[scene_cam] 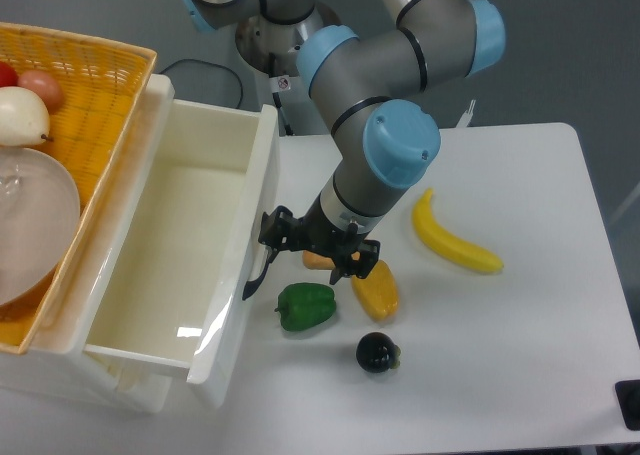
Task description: Slide open the top white drawer
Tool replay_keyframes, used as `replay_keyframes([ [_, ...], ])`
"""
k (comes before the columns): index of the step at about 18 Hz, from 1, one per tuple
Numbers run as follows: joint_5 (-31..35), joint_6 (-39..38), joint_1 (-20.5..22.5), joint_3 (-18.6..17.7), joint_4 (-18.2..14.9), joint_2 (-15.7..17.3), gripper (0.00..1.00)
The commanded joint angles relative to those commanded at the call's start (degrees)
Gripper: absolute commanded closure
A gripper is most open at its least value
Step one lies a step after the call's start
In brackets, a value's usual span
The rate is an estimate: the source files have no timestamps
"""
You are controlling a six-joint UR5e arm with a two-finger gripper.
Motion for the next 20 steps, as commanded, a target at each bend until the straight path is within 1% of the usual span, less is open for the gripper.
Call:
replay_keyframes([
  [4, 0.44, 0.09, 0.88, 0.35, 0.09, 0.35, 0.0],
  [8, 0.61, 3.77, 1.58, 0.35, 0.7, 0.79, 0.0],
  [9, 0.79, 5.35, 2.02, 0.35, 0.79, 0.88, 0.0],
  [11, 2.19, 11.22, 2.9, 0.35, 2.01, 0.97, 0.0],
  [14, 7.45, 22.38, 2.9, 0.18, 2.55, 0.88, 0.0],
  [15, 9.04, 24.76, 2.9, 0.18, 2.98, 0.88, 0.0],
  [18, 10.46, 27.33, 3.6, -0.17, 5.18, 0.18, 0.0],
  [20, 11.07, 28.73, 4.48, -0.35, 5.71, 0.09, 0.0],
])
